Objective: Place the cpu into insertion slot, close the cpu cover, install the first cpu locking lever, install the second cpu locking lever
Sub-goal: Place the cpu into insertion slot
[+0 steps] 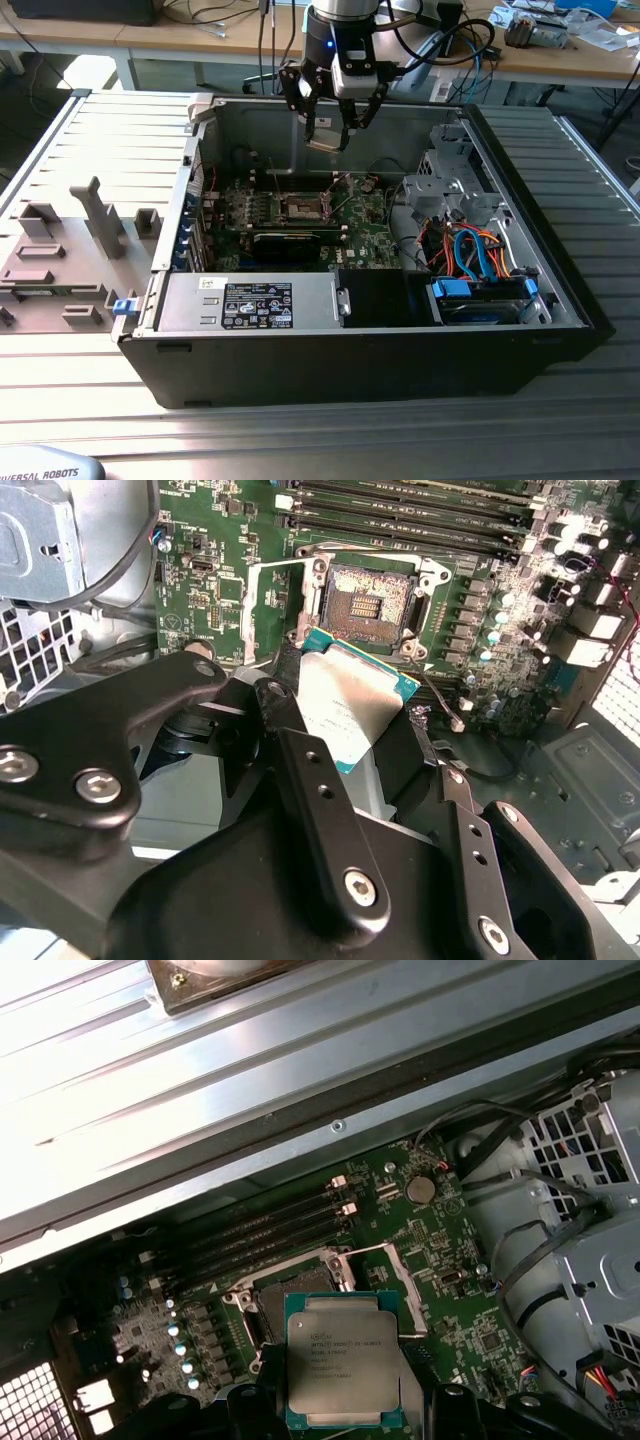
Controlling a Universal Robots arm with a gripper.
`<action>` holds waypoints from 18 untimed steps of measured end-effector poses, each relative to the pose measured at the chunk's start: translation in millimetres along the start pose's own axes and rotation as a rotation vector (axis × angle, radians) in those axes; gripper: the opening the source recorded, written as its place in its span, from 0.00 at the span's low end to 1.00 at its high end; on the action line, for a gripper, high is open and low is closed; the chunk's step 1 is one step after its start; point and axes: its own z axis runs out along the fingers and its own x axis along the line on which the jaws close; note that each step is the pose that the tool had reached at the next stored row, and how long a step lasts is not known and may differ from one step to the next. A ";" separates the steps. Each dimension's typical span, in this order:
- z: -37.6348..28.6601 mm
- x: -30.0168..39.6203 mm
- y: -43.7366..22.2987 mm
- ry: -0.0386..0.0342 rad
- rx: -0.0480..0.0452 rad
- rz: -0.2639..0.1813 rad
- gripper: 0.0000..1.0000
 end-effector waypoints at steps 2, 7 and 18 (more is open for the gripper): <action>0.0 0.0 0.0 -0.0001 -0.0001 0.002 0.54; 0.0 0.0 0.0 -0.0002 -0.0001 0.008 0.54; 0.1 0.0 0.0 -0.0003 -0.0002 0.017 0.54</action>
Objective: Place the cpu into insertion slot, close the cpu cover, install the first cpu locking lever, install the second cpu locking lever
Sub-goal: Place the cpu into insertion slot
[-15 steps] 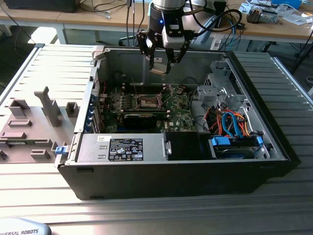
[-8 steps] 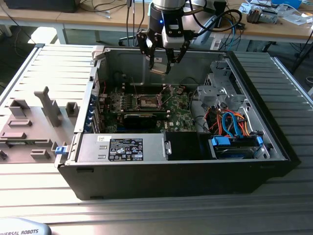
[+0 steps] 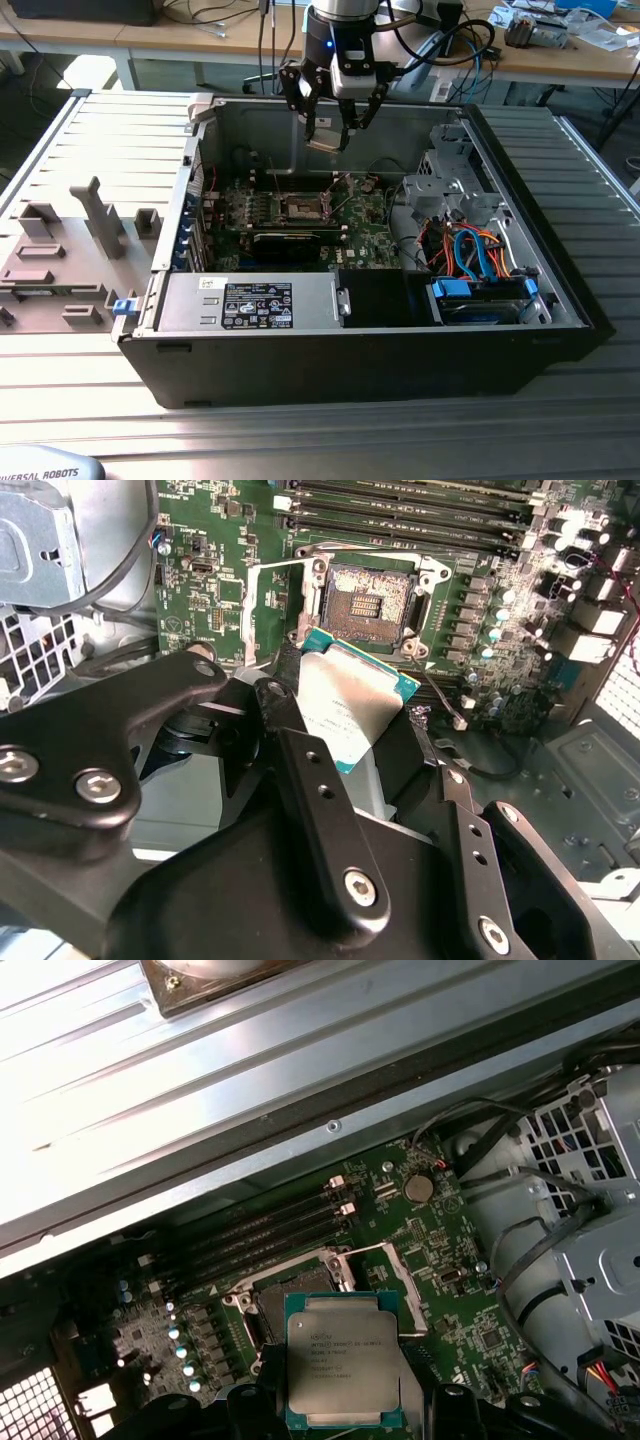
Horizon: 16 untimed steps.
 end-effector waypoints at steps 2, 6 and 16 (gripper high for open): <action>0.0 0.0 0.0 -0.0001 0.0000 0.002 0.54; 0.0 0.0 0.0 -0.0001 -0.0001 0.005 0.54; 0.1 0.0 0.0 -0.0003 -0.0003 0.013 0.54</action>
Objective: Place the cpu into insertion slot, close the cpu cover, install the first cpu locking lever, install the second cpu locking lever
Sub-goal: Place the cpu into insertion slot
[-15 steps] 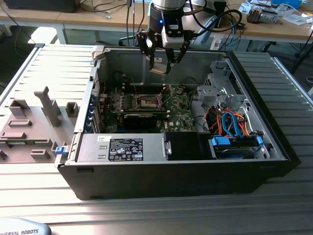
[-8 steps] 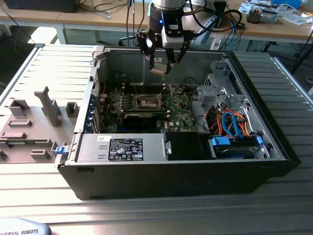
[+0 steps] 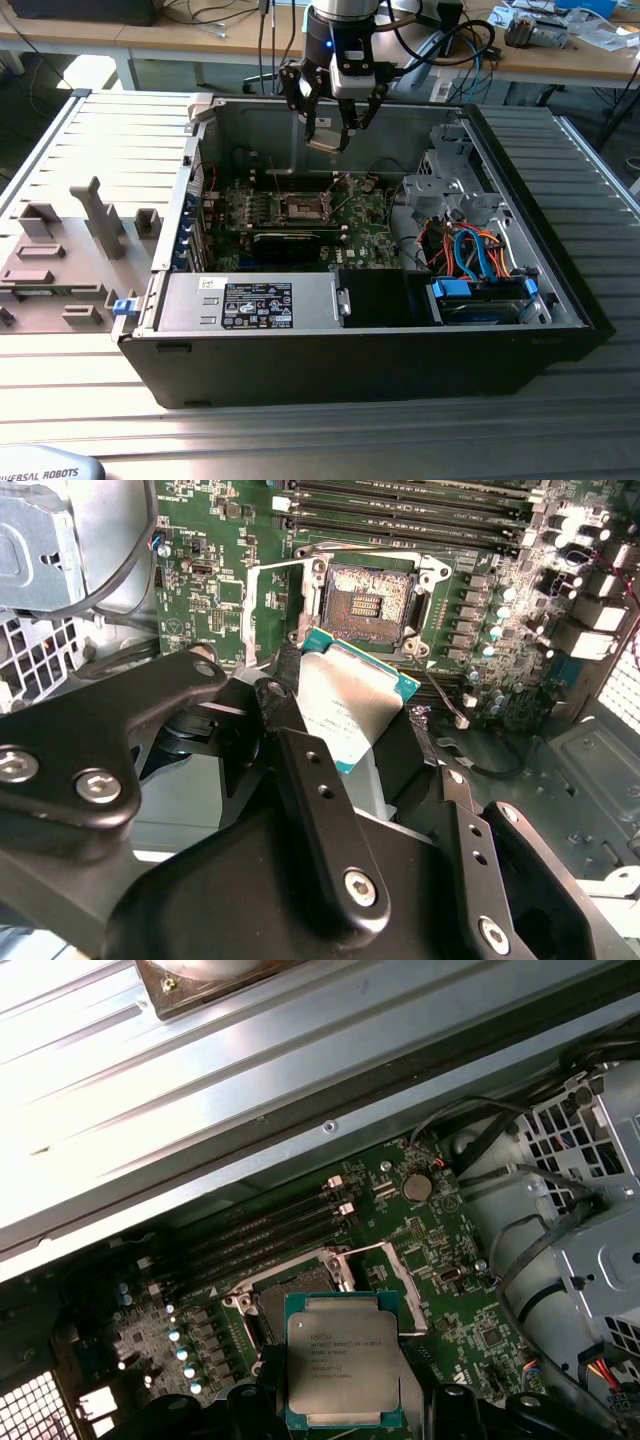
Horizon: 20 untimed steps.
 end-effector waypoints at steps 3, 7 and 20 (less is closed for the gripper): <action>0.0 0.0 0.0 0.0000 0.0000 0.003 0.54; 0.0 0.0 0.0 -0.0001 -0.0001 0.007 0.54; 0.1 0.0 0.0 -0.0003 -0.0002 0.018 0.54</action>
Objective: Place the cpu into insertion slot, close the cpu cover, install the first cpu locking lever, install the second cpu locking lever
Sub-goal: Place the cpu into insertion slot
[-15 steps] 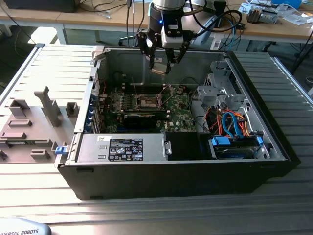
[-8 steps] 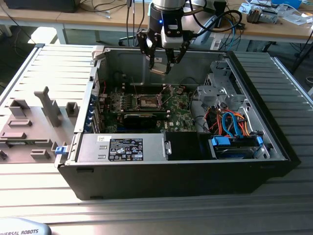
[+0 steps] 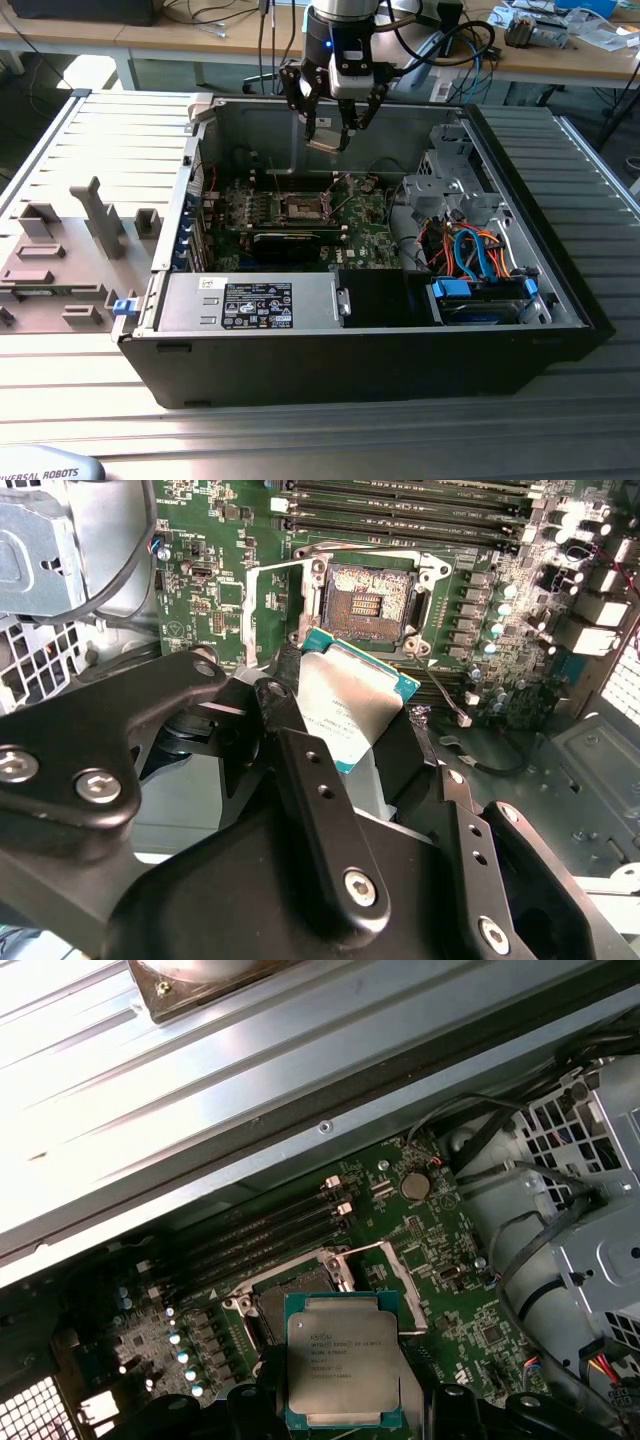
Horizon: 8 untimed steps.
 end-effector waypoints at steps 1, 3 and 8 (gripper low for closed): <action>0.0 0.0 0.0 0.0000 -0.0001 0.001 0.54; 0.1 0.0 0.0 -0.0001 -0.0001 0.002 0.54; 0.1 0.0 0.0 -0.0001 -0.0002 0.006 0.54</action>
